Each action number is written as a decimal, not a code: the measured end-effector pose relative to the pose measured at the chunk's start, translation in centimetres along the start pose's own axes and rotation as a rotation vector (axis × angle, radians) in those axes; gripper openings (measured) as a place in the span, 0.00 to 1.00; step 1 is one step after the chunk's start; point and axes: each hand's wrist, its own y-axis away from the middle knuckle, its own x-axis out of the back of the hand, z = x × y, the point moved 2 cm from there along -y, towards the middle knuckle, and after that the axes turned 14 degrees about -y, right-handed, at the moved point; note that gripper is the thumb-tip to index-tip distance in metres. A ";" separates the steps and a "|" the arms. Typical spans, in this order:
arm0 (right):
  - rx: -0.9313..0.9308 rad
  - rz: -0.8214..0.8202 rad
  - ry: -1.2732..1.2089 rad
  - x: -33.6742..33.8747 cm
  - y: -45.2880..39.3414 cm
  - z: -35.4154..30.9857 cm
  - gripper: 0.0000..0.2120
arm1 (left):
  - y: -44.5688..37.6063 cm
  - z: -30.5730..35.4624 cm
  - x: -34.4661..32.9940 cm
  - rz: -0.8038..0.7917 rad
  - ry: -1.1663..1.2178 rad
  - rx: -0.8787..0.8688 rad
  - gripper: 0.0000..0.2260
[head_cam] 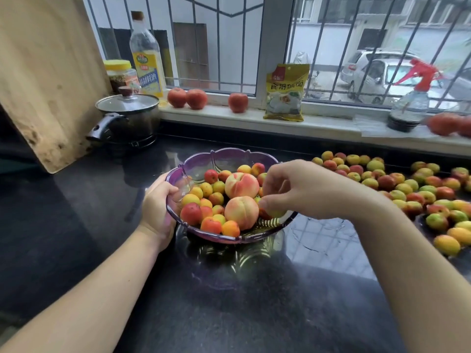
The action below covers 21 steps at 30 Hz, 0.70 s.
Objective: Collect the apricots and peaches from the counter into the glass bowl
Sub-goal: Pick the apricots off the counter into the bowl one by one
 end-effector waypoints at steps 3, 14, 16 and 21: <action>0.002 0.001 0.154 -1.5 -0.9 0.4 0.08 | 0.0 -0.1 0.2 0.018 0.006 0.011 0.22; -0.225 0.664 -0.047 6.4 -1.1 8.3 0.07 | -0.4 -0.5 0.3 0.030 -0.013 0.018 0.27; -0.319 0.702 0.060 6.4 -1.9 11.6 0.09 | -0.3 -0.4 0.3 0.029 -0.017 0.015 0.26; -0.366 0.767 0.338 4.7 -3.3 16.6 0.13 | -0.3 -0.3 0.2 0.029 -0.014 0.003 0.23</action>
